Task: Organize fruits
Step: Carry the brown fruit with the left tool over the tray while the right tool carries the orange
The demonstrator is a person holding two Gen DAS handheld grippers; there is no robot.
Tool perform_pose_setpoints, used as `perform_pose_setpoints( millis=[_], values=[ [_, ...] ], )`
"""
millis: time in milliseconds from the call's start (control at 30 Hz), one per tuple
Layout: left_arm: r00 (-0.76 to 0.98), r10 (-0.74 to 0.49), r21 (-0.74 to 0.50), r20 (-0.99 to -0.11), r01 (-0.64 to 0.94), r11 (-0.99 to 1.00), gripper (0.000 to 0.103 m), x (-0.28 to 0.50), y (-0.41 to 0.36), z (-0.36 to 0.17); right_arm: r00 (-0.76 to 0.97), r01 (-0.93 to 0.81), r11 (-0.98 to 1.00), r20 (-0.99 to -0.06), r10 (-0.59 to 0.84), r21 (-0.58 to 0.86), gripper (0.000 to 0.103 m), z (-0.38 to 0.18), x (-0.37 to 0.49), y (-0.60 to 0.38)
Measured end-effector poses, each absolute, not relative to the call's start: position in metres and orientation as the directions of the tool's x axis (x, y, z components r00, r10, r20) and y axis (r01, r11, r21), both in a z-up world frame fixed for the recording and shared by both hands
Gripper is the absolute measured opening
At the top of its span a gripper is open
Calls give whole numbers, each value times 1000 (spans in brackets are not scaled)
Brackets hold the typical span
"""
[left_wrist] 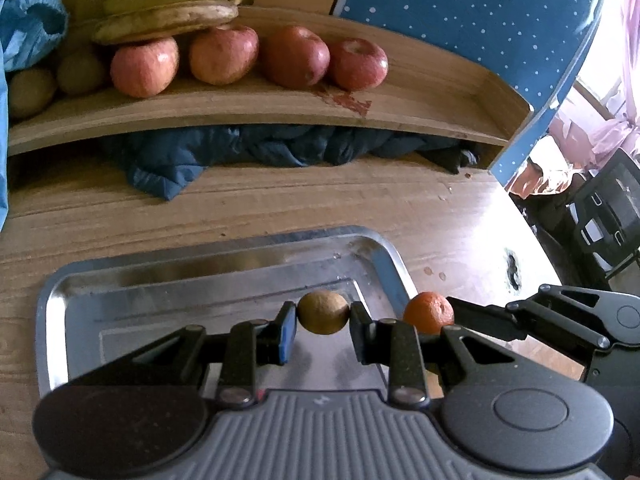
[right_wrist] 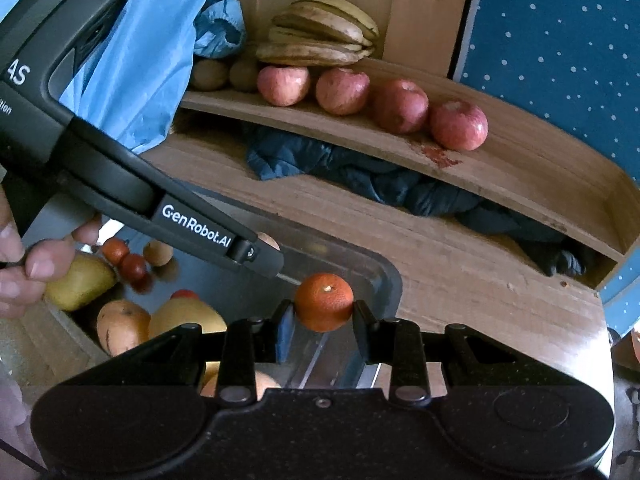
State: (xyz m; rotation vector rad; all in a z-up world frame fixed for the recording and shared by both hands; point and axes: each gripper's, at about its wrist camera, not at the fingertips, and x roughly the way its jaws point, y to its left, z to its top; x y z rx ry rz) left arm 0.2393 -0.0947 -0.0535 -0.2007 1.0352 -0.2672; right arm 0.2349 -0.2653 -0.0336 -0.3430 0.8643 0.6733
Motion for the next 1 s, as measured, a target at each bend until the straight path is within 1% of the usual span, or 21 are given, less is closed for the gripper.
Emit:
perform_pose_setpoints(
  millis=[533,1000],
  values=[
    [426,-301,-259,-854,154,954,31,229,-112,-62,440,-657,754,-815,378,-4,33,-42,216,-284],
    [395,-306,-250,-866,188,950,32,233,-123,-69,427,-628,778,-839,338,-6,33,-52,214,-290]
  ],
)
